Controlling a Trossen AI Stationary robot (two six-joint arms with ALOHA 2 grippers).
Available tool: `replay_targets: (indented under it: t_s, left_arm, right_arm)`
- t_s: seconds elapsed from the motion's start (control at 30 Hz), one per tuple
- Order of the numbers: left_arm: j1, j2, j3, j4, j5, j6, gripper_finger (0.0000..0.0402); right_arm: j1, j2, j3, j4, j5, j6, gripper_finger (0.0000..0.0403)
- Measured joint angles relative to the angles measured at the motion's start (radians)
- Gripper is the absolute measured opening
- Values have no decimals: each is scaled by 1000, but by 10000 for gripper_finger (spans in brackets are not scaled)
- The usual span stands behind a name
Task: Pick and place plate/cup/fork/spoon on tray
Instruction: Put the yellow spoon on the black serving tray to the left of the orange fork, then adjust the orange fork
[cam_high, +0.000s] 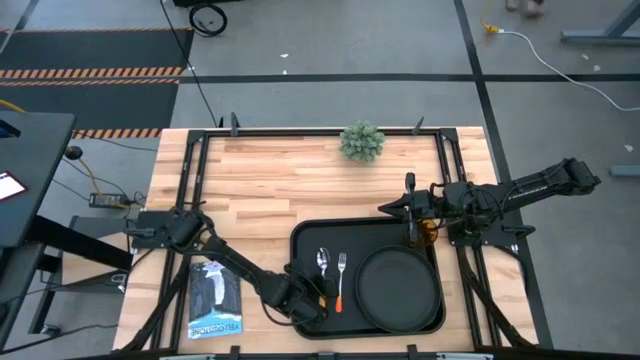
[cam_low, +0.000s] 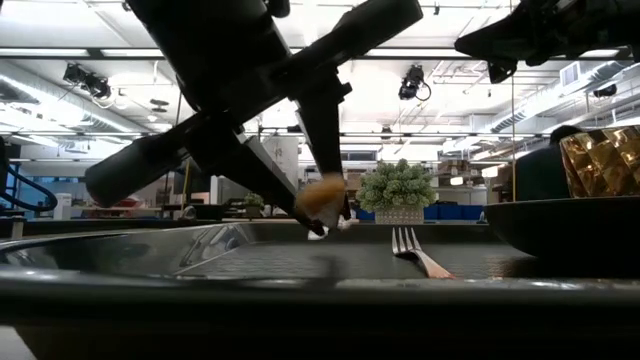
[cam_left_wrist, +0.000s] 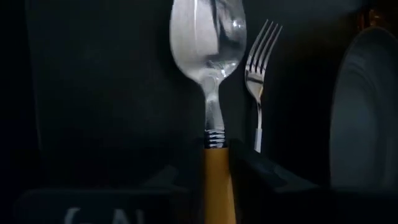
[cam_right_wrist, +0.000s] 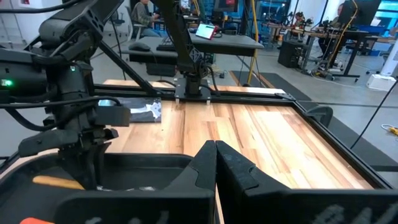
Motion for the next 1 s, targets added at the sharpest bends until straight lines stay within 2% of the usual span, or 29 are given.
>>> replay_targets:
  t_s: [0.3, 0.6, 0.77, 1.0]
  left_arm:
    - [1, 0, 0, 1, 8, 3, 108]
    - [1, 0, 0, -5, -14, 148, 110]
    - [1, 0, 0, 7, -14, 316, 105]
    - [31, -2, 54, 6, -12, 702, 103]
  right_arm:
    - [0, 0, 0, 0, 0, -1, 8]
    - [0, 0, 0, -1, 0, 1, 8]
    - [0, 0, 0, -1, 0, -1, 8]
    - [0, 0, 0, 0, 0, -3, 8]
